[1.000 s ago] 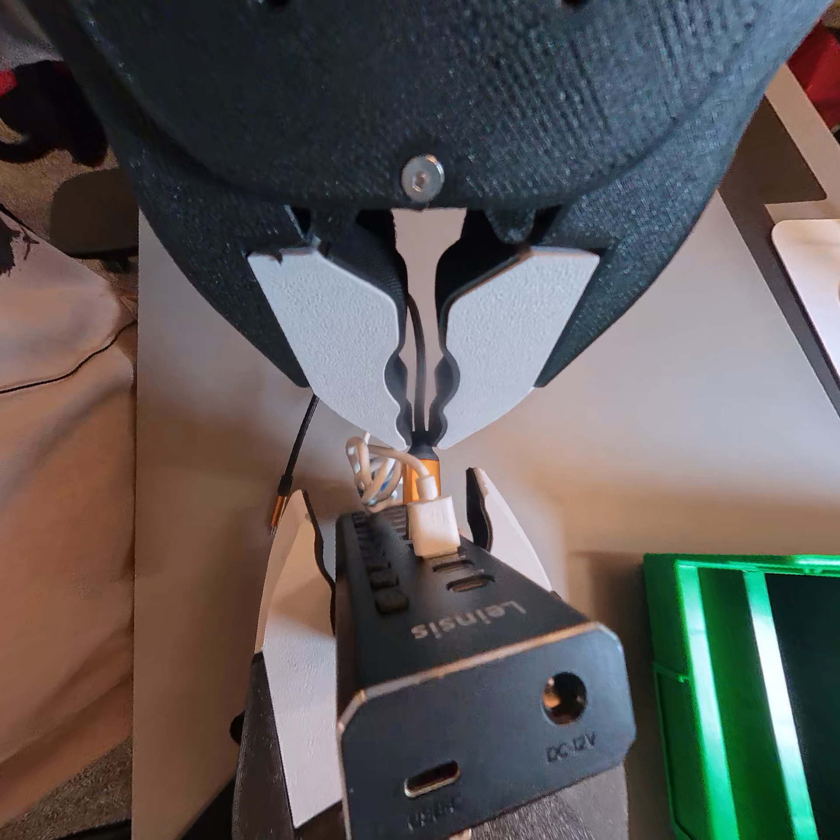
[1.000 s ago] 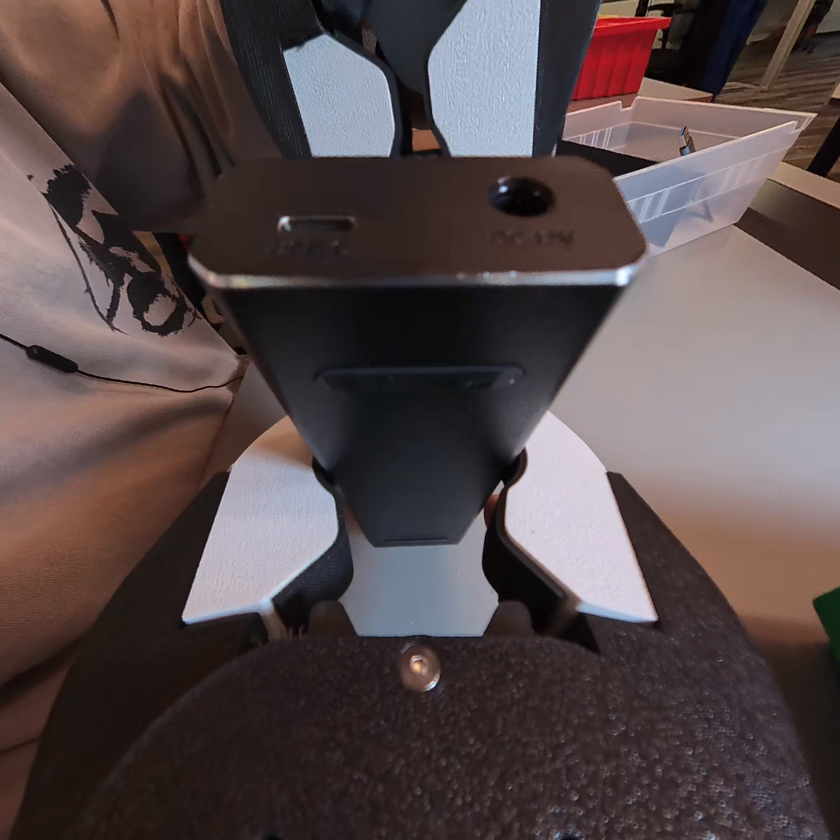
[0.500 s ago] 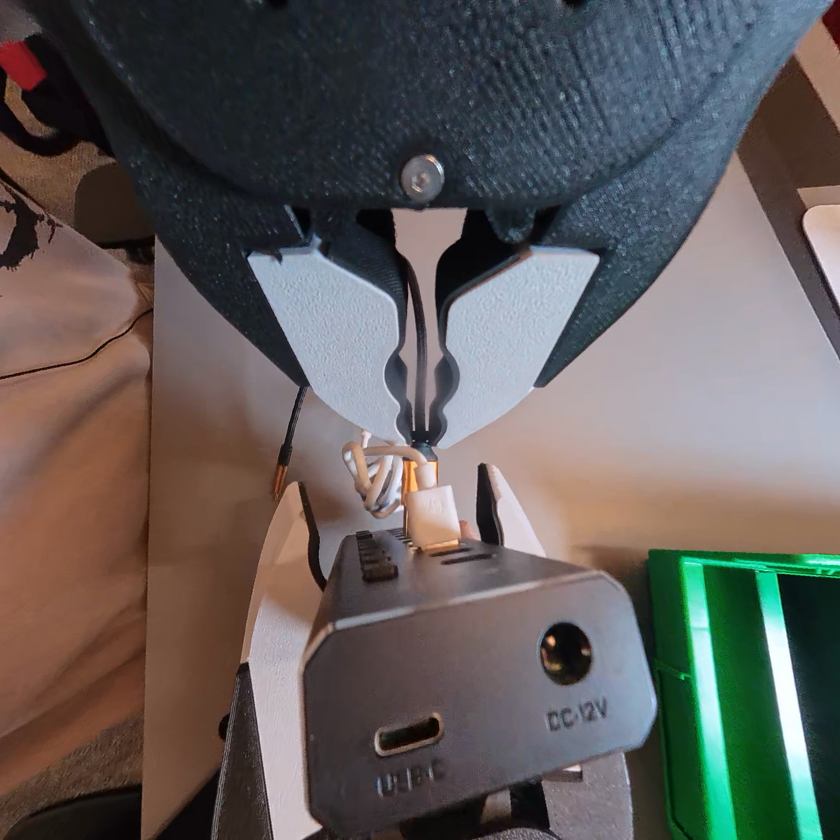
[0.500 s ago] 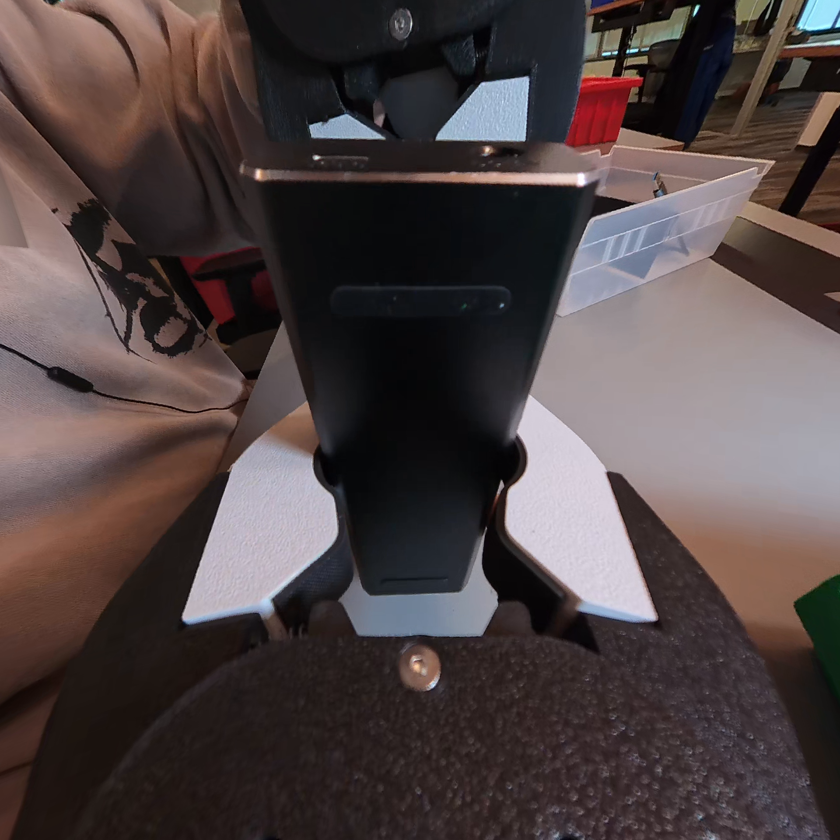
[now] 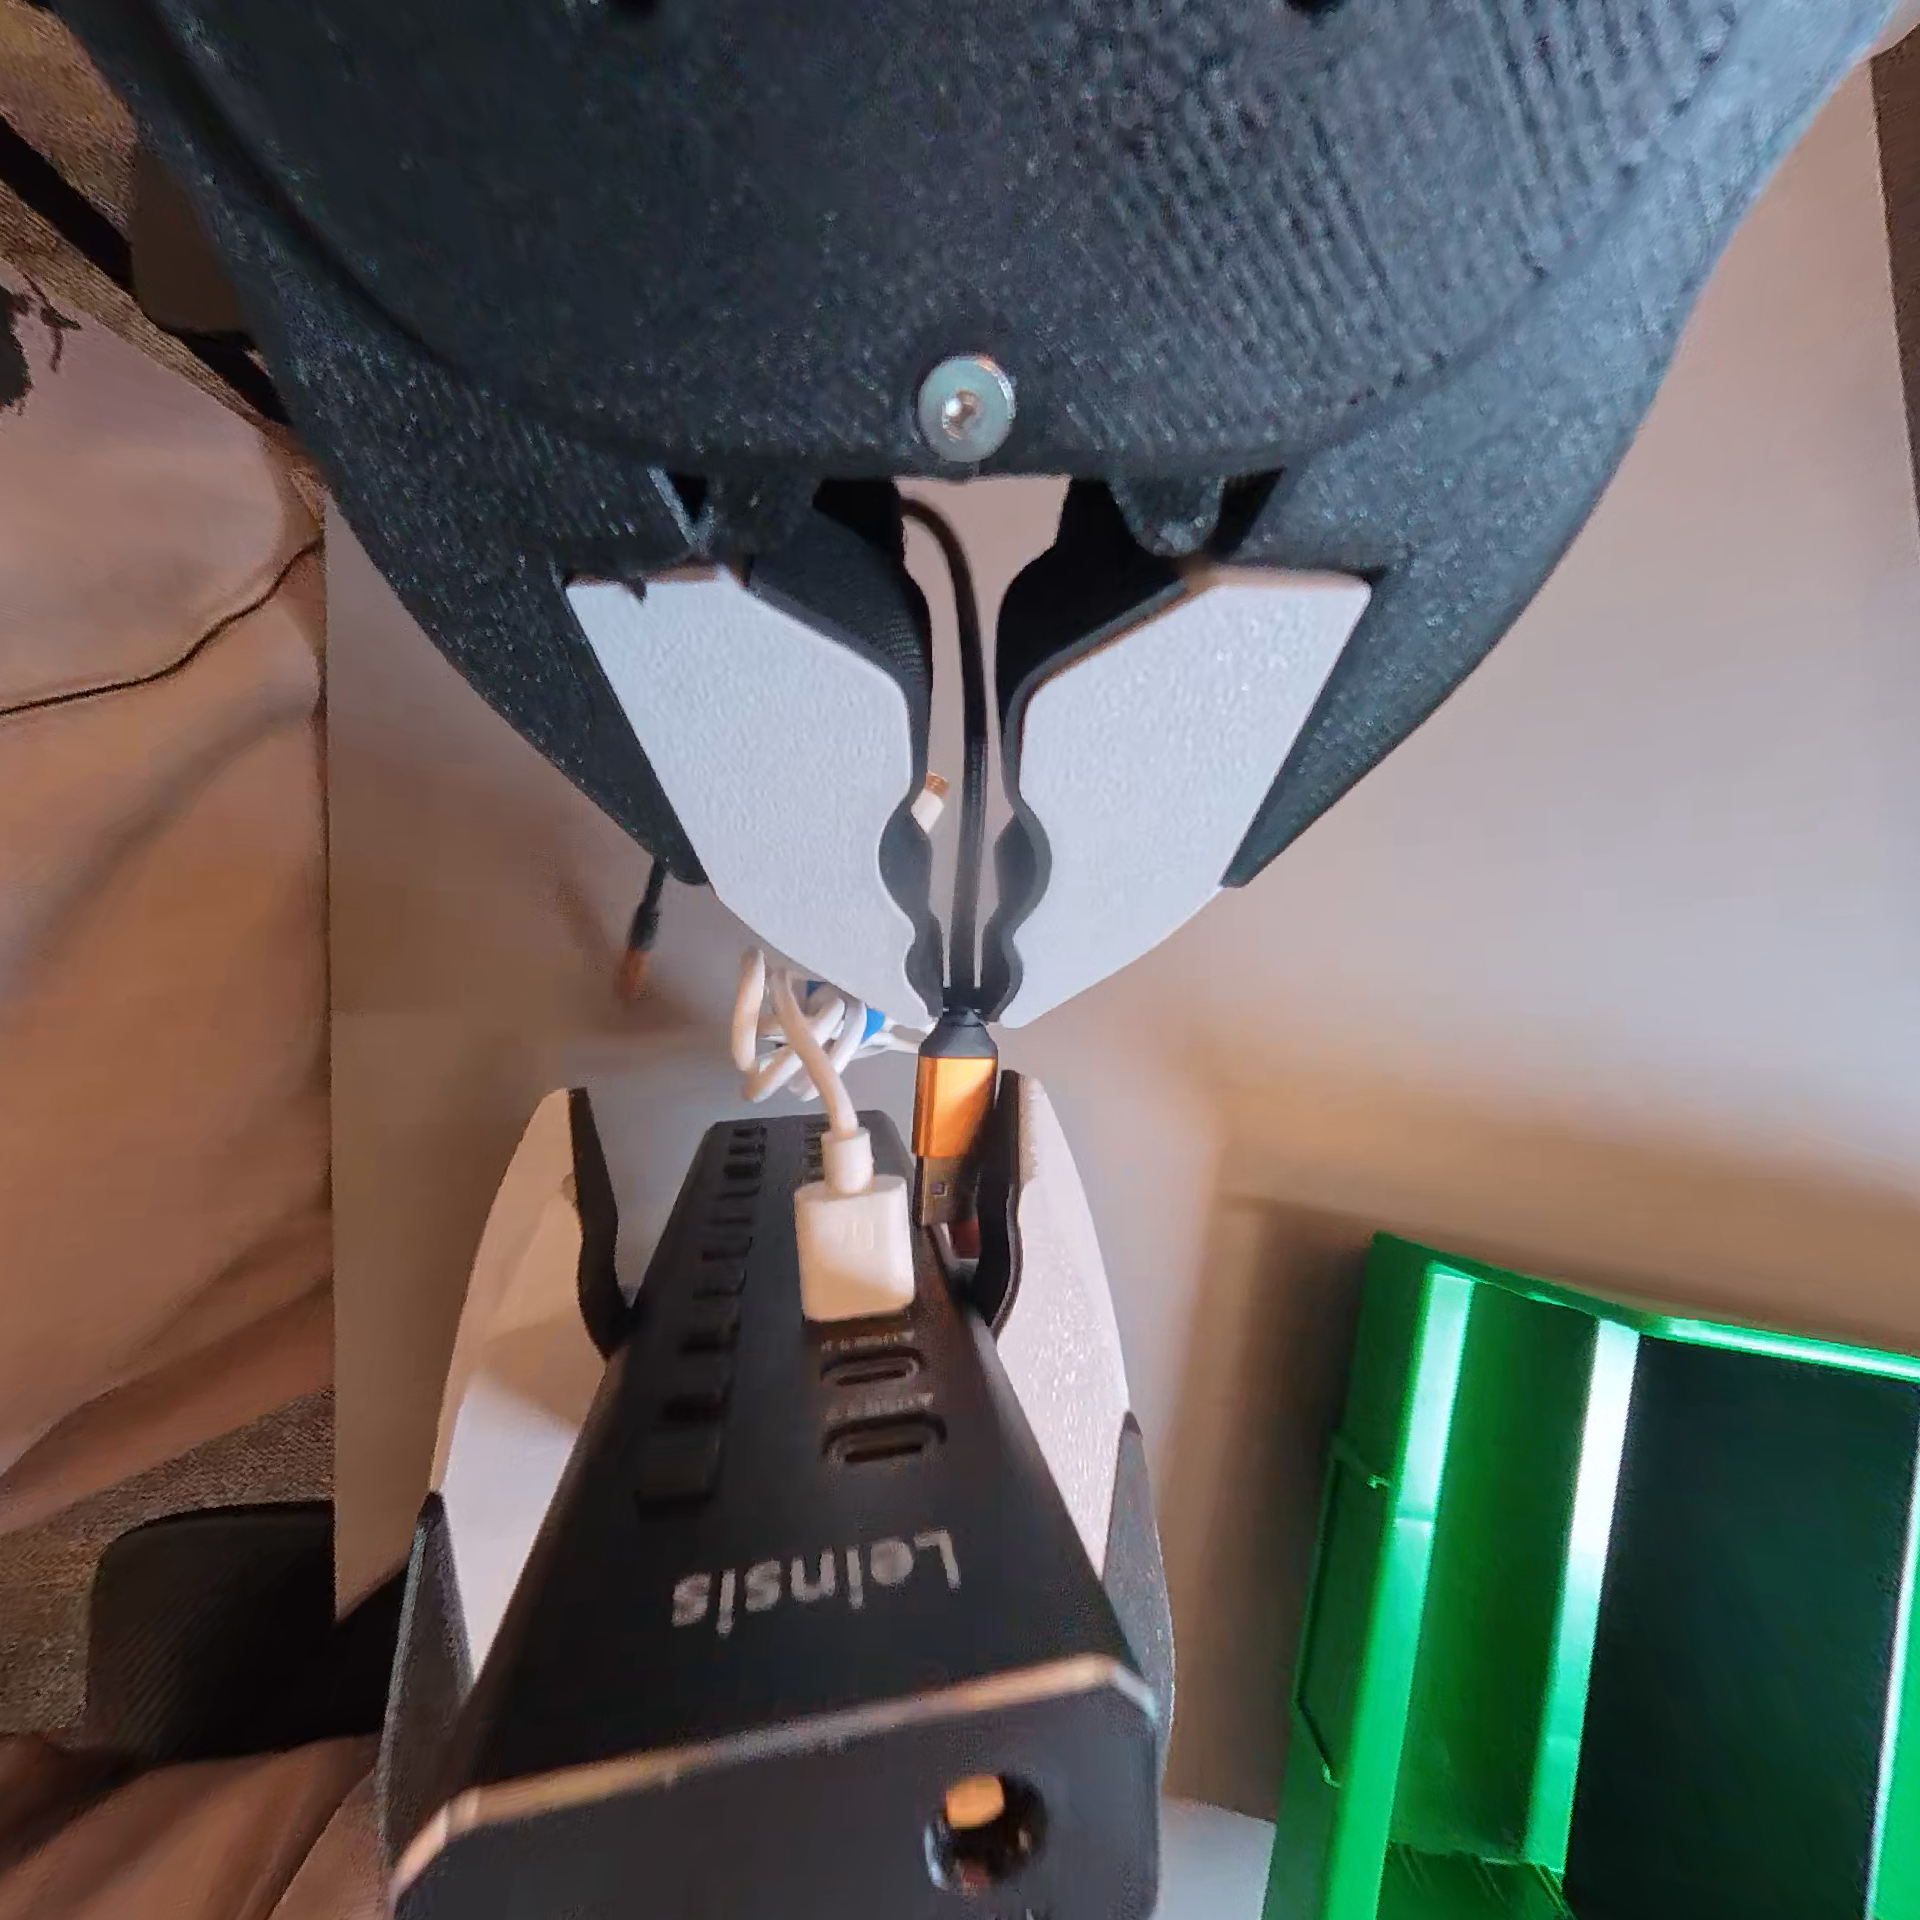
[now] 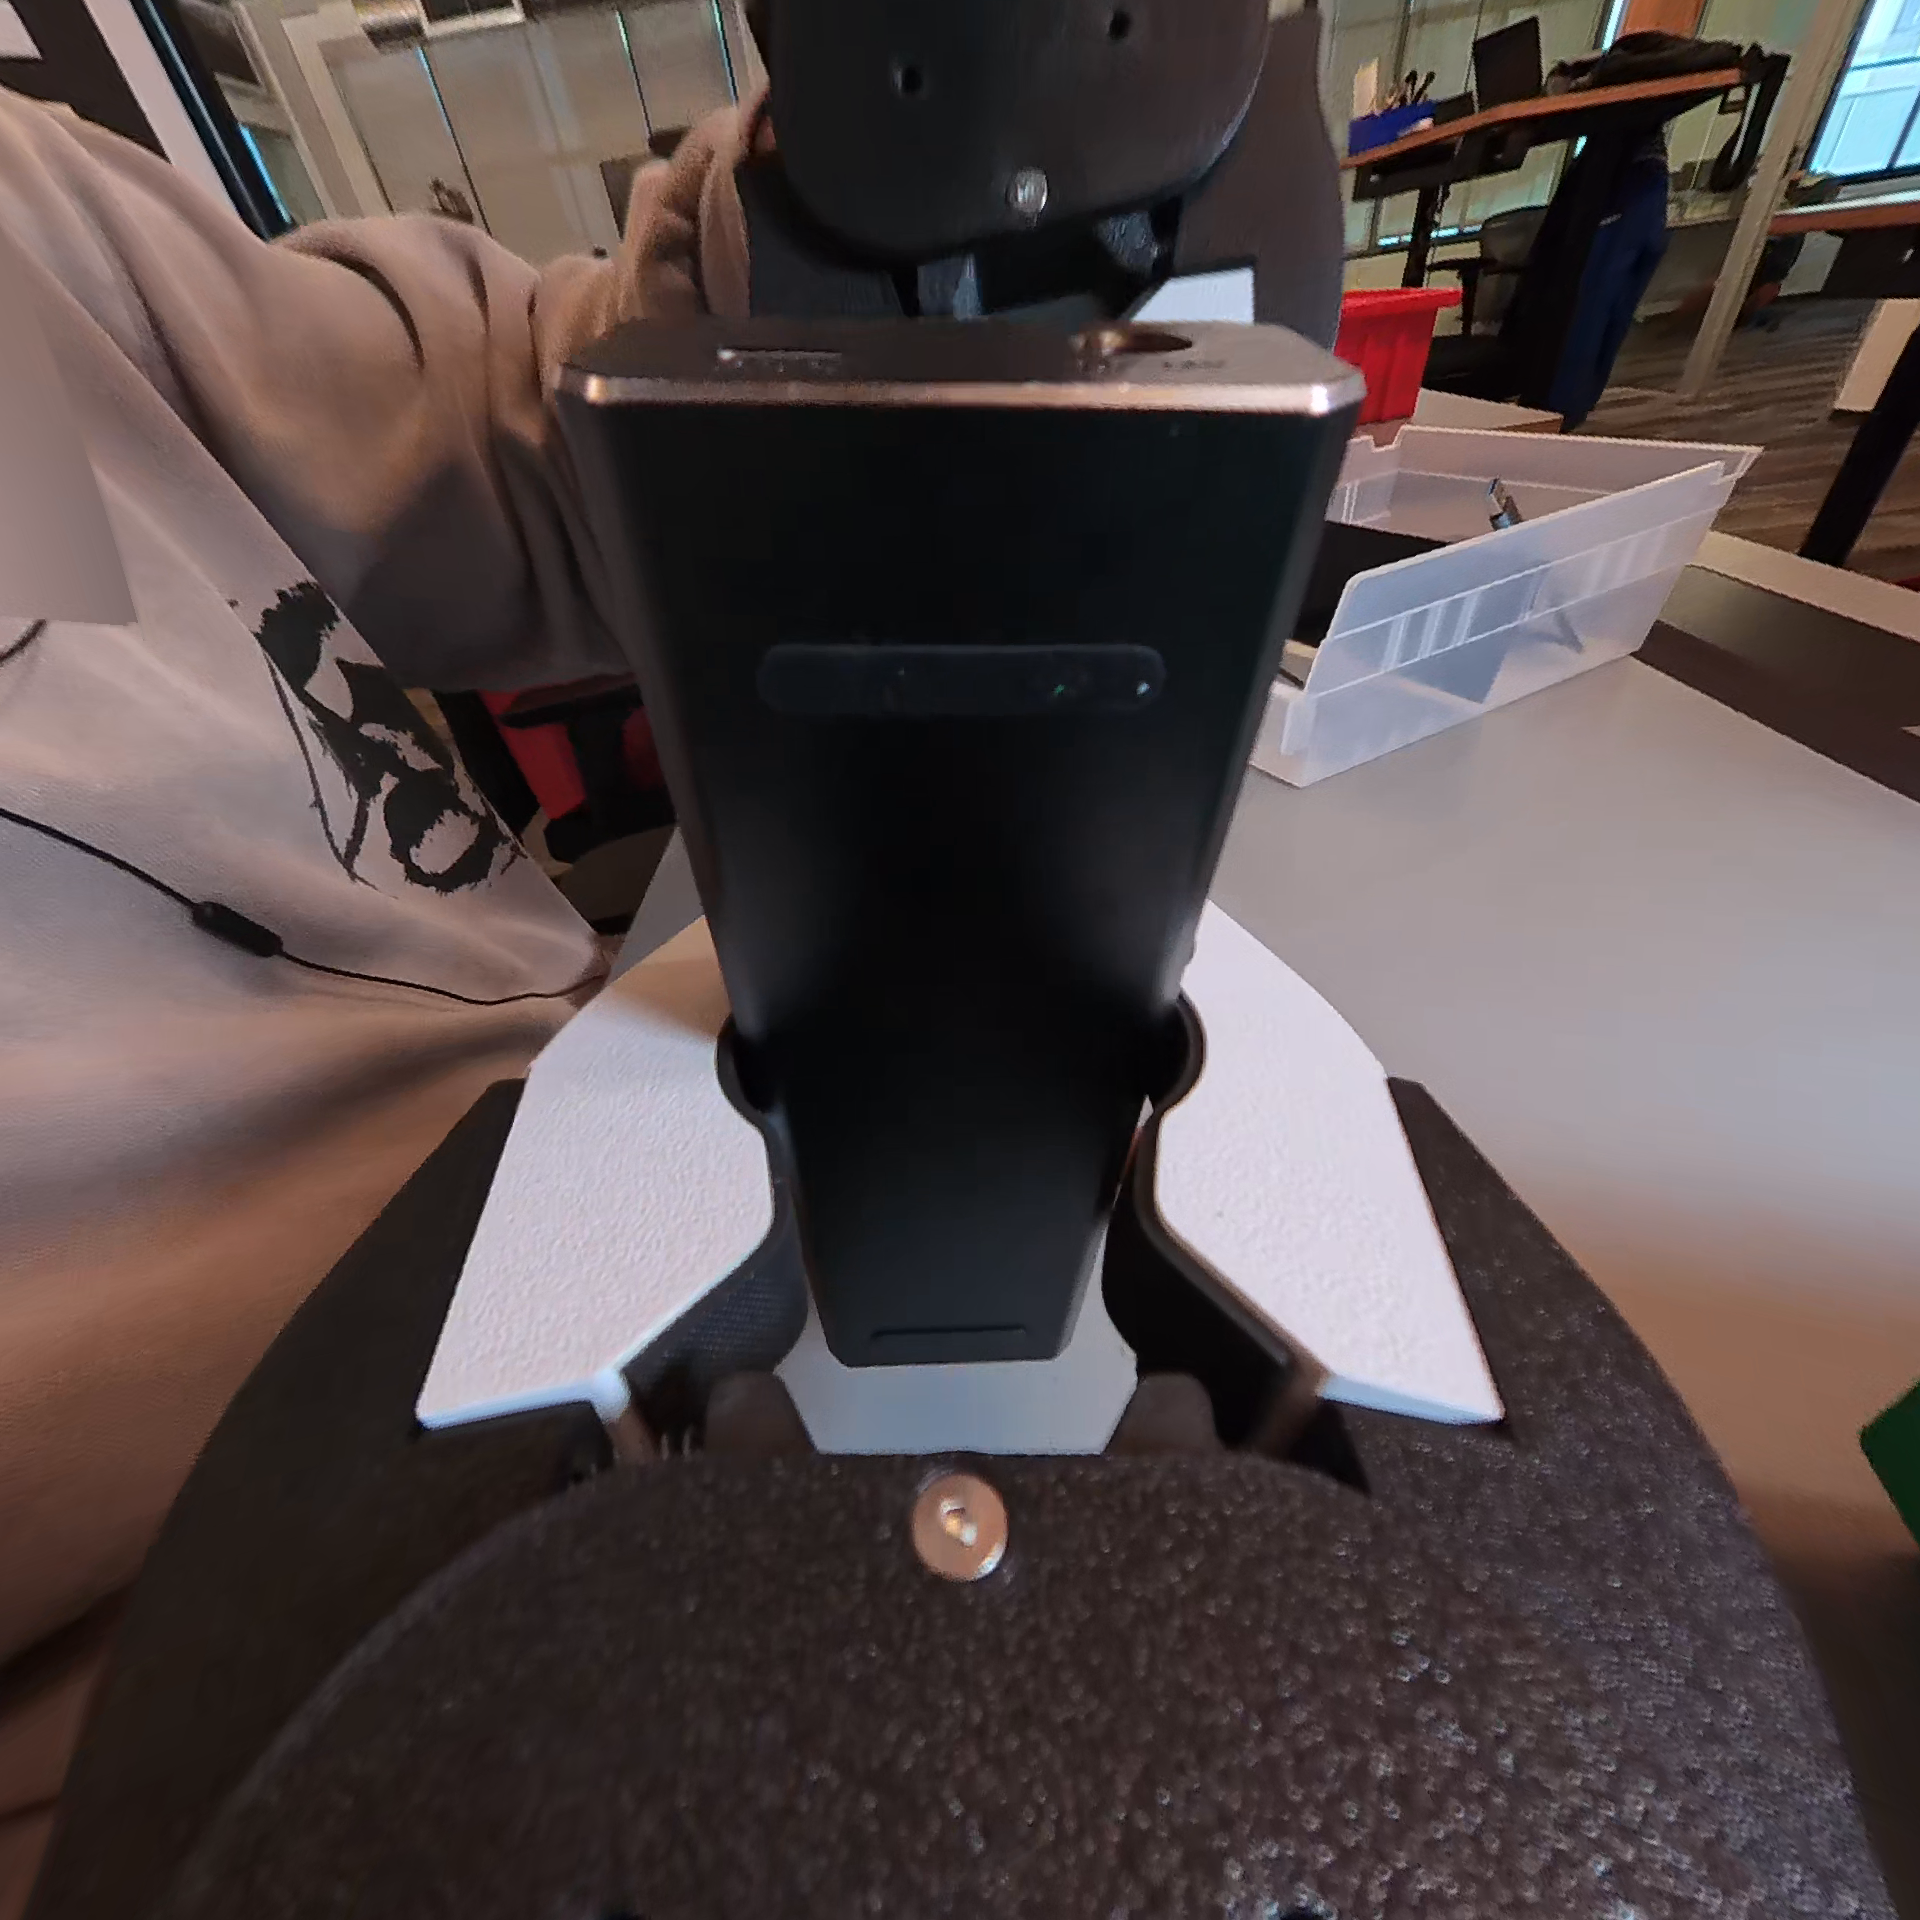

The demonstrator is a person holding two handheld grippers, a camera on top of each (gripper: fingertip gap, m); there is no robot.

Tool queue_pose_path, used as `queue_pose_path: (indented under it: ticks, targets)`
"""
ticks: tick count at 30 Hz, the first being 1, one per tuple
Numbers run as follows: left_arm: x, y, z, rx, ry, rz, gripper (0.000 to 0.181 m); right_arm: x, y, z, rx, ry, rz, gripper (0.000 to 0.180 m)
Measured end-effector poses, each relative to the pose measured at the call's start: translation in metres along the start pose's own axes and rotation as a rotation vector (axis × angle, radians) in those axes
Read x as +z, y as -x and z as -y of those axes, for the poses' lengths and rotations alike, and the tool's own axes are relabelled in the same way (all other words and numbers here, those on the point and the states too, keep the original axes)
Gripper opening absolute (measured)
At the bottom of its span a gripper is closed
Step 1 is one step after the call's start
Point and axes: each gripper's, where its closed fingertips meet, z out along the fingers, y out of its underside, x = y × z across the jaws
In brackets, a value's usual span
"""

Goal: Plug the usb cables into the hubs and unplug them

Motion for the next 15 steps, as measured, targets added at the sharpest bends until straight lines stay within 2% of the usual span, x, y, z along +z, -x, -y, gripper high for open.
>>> queue_pose_path:
  ticks: [8,15]
  targets:
    - [0.003,0.009,0.012,-0.009,-0.148,0.135,0.007,-0.006,-0.009,0.010,0.008,-0.075,-0.047,0.072]
    - [-0.003,-0.011,0.012,0.112,-0.186,0.087,0.008,-0.005,-0.006,0.008,-0.003,-0.065,-0.035,0.071]
